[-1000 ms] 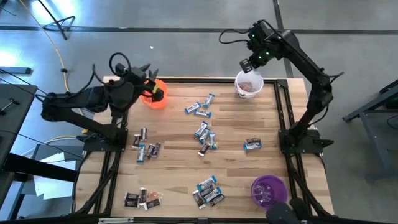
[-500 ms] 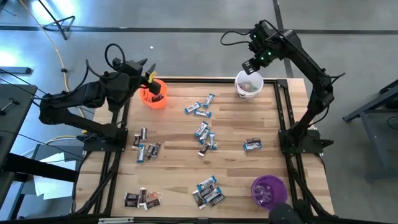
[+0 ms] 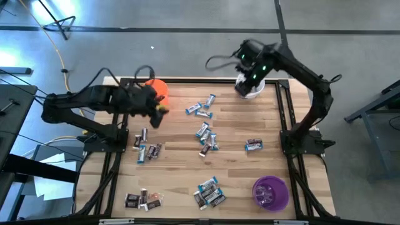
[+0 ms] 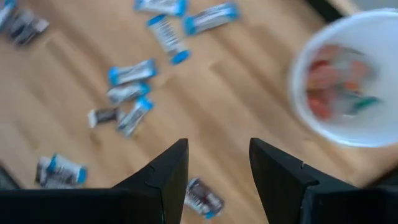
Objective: Sort candy
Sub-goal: Put the orange gummy into the white bucket
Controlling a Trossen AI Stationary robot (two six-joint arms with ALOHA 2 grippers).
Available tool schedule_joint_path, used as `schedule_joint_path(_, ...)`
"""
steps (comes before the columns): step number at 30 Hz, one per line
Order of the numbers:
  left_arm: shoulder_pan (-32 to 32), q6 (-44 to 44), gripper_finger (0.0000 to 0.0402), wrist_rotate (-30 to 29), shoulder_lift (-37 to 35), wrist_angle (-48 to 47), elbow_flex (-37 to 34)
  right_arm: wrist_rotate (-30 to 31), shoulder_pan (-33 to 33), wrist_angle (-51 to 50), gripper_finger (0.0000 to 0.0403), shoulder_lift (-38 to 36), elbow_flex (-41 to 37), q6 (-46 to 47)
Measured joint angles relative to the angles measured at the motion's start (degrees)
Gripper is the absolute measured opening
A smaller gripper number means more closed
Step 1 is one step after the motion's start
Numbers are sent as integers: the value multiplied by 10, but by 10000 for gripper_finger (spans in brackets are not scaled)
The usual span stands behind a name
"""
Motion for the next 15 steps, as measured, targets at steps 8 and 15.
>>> schedule_joint_path(8,-142,-227,149,100,58,-31,0,15,193,0,165,-29,0,72)
schedule_joint_path(15,-292,-410,149,112,119,-31,0,44,344,0,165,-53,0,172)
